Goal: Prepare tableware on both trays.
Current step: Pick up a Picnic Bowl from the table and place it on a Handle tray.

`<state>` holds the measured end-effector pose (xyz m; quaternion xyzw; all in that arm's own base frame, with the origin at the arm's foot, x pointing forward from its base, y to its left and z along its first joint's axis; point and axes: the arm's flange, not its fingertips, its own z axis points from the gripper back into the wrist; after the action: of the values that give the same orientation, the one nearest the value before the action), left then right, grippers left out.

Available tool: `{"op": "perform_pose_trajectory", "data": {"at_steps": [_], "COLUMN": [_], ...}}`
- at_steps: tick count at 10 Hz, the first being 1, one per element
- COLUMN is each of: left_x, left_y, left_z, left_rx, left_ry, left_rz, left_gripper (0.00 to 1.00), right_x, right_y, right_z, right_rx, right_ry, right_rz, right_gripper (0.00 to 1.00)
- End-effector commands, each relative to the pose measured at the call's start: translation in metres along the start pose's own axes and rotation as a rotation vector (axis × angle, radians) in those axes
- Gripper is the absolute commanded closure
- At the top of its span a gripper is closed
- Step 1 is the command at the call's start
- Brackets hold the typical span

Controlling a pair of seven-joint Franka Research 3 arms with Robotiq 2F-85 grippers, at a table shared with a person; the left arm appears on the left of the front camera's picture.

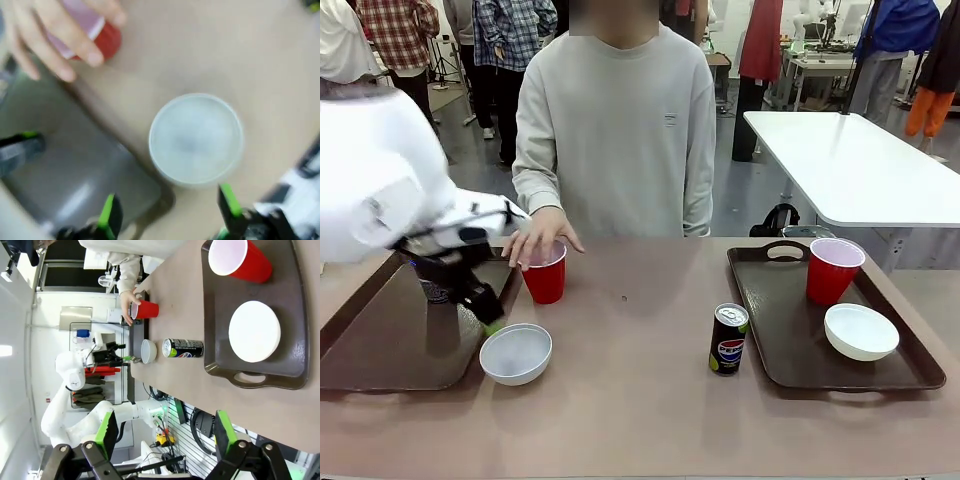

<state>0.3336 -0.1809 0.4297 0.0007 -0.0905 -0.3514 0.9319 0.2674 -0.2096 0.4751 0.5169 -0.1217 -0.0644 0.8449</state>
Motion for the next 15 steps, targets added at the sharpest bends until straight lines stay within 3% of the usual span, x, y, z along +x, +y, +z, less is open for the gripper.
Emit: {"op": "perform_pose_trajectory", "data": {"at_steps": [1, 4, 7, 8, 13, 14, 15], "left_x": [-0.101, -0.1, -0.101, -0.064, -0.064, -0.042, -0.03], "left_y": [0.002, -0.001, 0.003, 0.007, 0.009, 0.014, 0.015], "left_z": [0.057, 0.044, 0.045, 0.085, 0.084, 0.062, 0.039], "left_rx": [-0.044, -0.066, -0.057, -0.062, -0.061, -0.028, -0.038], "left_ry": [-0.039, 0.009, -0.011, 0.013, 0.013, 0.03, 0.059], "left_rz": [-0.025, -0.04, -0.011, -0.018, -0.01, 0.07, 0.064], "left_gripper": [0.0, 0.0, 0.0, 0.0, 0.0, 0.0, 0.0], "right_x": [-0.003, -0.003, -0.003, -0.003, -0.003, -0.003, -0.003], "right_y": [0.0, 0.0, 0.0, 0.0, 0.0, 0.0, 0.0], "right_z": [0.002, 0.002, 0.002, 0.002, 0.002, 0.002, 0.002], "right_rx": [-0.004, -0.004, -0.004, -0.004, -0.004, -0.004, -0.004], "right_ry": [0.012, 0.012, 0.012, 0.012, 0.012, 0.012, 0.012], "right_rz": [0.01, 0.01, 0.01, 0.01, 0.01, 0.01, 0.01], "right_gripper": [0.0, 0.0, 0.0, 0.0, 0.0, 0.0, 0.0]}}
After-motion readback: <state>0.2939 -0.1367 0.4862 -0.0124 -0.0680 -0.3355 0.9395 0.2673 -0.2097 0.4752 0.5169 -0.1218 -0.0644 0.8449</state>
